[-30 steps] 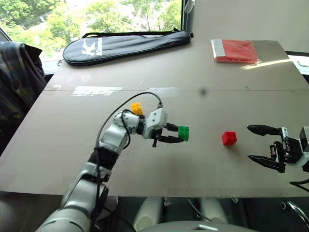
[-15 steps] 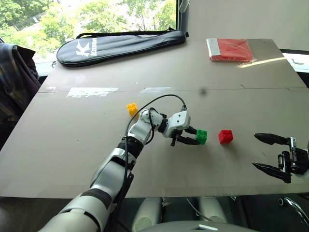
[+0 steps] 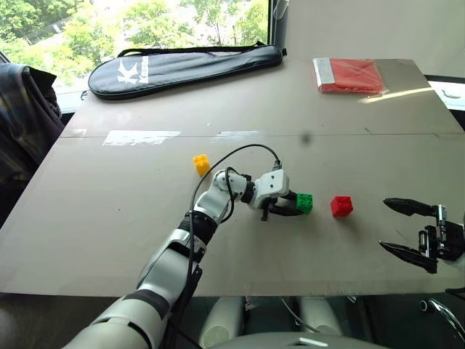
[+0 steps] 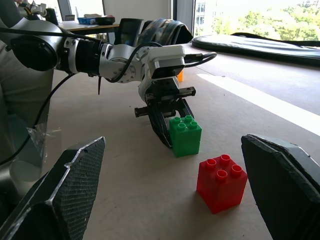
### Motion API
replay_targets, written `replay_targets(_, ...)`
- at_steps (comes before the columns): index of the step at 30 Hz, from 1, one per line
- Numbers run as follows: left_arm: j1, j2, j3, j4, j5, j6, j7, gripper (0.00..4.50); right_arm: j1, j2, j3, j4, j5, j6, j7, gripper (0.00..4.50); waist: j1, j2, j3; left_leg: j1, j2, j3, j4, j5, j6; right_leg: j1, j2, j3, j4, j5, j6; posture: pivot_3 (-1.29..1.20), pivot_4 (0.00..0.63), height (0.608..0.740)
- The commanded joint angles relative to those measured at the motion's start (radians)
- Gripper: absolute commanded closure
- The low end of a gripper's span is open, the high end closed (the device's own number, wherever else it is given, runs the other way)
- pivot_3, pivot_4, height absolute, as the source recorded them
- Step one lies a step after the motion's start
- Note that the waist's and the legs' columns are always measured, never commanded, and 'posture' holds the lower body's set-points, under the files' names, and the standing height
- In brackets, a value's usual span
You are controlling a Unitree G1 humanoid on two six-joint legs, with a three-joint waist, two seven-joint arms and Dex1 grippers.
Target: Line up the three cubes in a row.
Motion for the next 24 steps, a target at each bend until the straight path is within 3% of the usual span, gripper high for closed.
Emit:
replay_targets(1,0.015,0.0,-0.012,-0.027,0.015,0.016,0.004,3.23,-0.008,0.005,-0.02,0.003,0.002,-0.022,0.011,0.0,0.0,0.0,0.0,0.0,0.0,0.0,0.0,0.0,0.0,0.0,0.0,0.0,0.0,0.0,0.0,0.0,0.15,0.732)
replay_targets(10,0.029,0.008,-0.014,-0.049,0.014,0.036,-0.001,3.23,-0.018,0.013,-0.02,0.042,-0.007,-0.045,0.034,0.0,-0.001,0.0,0.0,0.0,0.0,0.0,0.0,0.0,0.0,0.0,0.0,0.0,0.0,0.0,0.0,0.0,0.15,0.732)
replay_targets(12,0.03,0.009,-0.013,-0.053,0.013,0.04,-0.002,2.22,-0.019,0.013,-0.021,0.05,-0.007,-0.049,0.039,0.0,-0.001,0.0,0.0,0.0,0.0,0.0,0.0,0.0,0.0,0.0,0.0,0.0,0.0,0.0,0.0,0.0,0.15,0.732)
replay_targets(13,0.03,0.009,-0.013,-0.054,0.013,0.04,-0.001,2.01,-0.019,0.013,-0.021,0.054,-0.007,-0.051,0.04,0.0,-0.001,0.0,0.0,0.0,0.0,0.0,0.0,0.0,0.0,0.0,0.0,0.0,0.0,0.0,0.0,0.0,0.15,0.732)
replay_targets(17,0.039,0.012,-0.013,-0.064,0.013,0.043,-0.005,0.18,-0.019,0.013,-0.022,0.067,-0.007,-0.06,0.046,0.0,-0.001,0.0,0.0,0.001,0.0,0.0,0.0,0.0,0.0,0.0,0.0,0.0,0.0,0.0,0.0,0.0,0.15,0.732)
replay_targets(24,0.031,0.009,-0.003,-0.054,0.013,0.012,0.01,0.07,-0.028,0.012,-0.017,0.082,-0.008,-0.069,0.047,0.0,-0.002,0.0,0.0,0.002,0.0,0.001,0.0,0.0,0.0,0.001,0.0,0.001,0.001,0.0,0.0,0.0,0.15,0.732)
